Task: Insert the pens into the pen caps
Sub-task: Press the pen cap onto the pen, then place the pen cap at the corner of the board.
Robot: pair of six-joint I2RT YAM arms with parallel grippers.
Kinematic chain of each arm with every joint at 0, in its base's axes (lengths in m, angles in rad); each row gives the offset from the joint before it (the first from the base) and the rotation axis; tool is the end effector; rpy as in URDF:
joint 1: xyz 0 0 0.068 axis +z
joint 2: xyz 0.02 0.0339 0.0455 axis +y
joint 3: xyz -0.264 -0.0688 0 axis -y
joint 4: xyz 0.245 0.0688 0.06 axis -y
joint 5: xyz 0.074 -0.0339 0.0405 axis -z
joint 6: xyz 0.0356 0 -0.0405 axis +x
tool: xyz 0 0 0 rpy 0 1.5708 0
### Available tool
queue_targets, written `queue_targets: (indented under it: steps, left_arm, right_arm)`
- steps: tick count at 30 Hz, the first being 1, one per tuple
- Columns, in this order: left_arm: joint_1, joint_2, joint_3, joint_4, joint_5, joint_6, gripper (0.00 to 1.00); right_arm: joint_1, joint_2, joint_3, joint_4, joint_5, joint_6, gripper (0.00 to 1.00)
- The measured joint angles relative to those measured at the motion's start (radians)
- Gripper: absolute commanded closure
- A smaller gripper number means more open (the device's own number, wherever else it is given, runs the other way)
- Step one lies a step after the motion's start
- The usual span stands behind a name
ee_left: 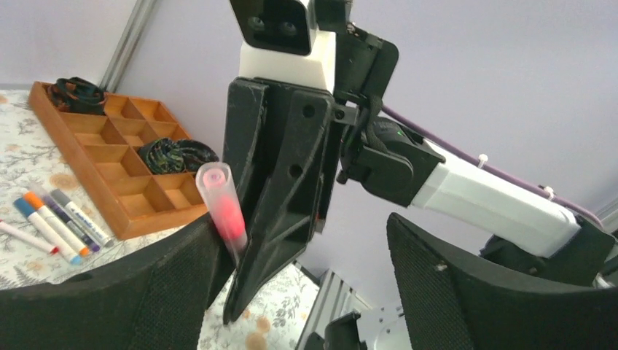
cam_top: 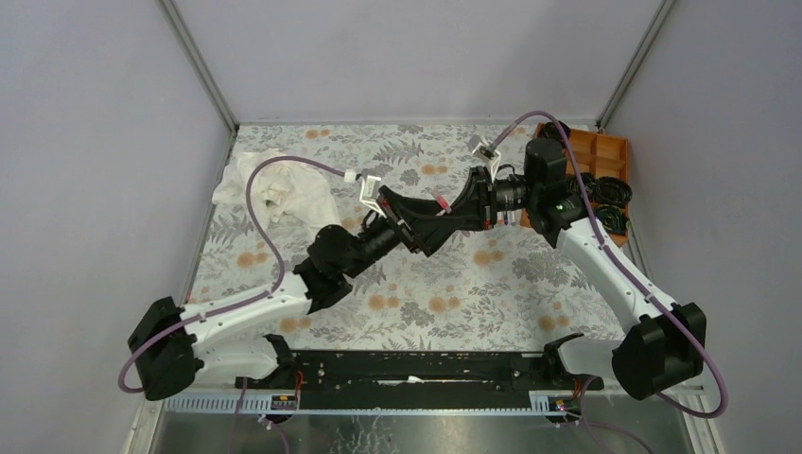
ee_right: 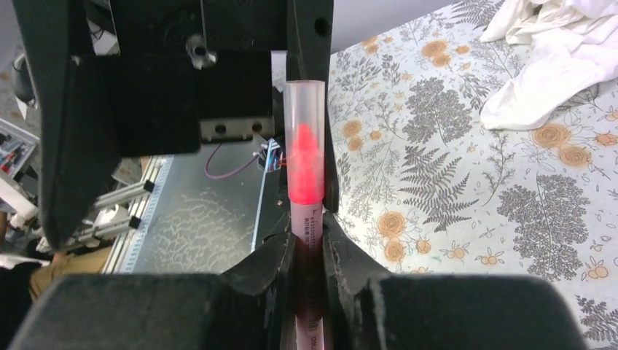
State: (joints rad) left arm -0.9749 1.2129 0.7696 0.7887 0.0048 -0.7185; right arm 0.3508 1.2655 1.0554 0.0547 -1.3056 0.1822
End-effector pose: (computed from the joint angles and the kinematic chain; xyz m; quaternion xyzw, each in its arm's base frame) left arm 0.1557 -0.2299 0.3470 0.0755 0.5701 -0.6137 0.5409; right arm 0.2465 0.1268 0.3600 -0.4443 0.5682 0.5813 0.3766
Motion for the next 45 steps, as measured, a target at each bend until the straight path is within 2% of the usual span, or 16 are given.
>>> queue_targets:
  steps: [3,10,15,19,22,26,28,33,38,45]
  left_arm:
    - [0.0,-0.1,-0.035,-0.079,0.004,0.034,0.01]
    - [0.021,-0.323,-0.056,-0.219,-0.061,0.084,0.01]
    - [0.027,-0.377,-0.059,-0.306,-0.12,0.134,0.01]
    - [0.029,-0.386,-0.067,-0.364,-0.148,0.172,0.01]
    - [0.029,-0.386,-0.075,-0.4,-0.167,0.193,0.01]
    - [0.034,-0.387,-0.091,-0.431,-0.202,0.209,0.01]
    - [0.034,-0.39,-0.101,-0.446,-0.221,0.216,0.01]
    - [0.039,-0.398,-0.12,-0.469,-0.253,0.228,0.01]
    - [0.046,-0.4,-0.149,-0.474,-0.265,0.229,0.01]
    - [0.053,-0.418,-0.201,-0.479,-0.275,0.221,0.01]
  right_arm:
    - [-0.002,0.0,0.0,-0.013,-0.008,-0.032,1.0]
    - [-0.011,0.014,0.006,-0.1,-0.152,-0.187,1.0]
    - [-0.012,0.035,0.024,-0.229,-0.208,-0.325,1.0]
    - [-0.018,0.045,0.024,-0.267,-0.195,-0.369,1.0]
    - [-0.025,0.046,0.024,-0.282,-0.052,-0.36,1.0]
    - [-0.033,0.048,0.007,-0.241,0.338,-0.259,1.0]
    - [-0.035,0.055,-0.021,-0.214,0.507,-0.209,0.97]
    - [-0.038,0.15,-0.058,-0.193,0.854,-0.171,0.96]
    - [-0.038,0.367,-0.006,-0.204,1.061,-0.173,0.94]
    - [-0.039,0.596,0.179,-0.25,1.191,-0.196,0.9]
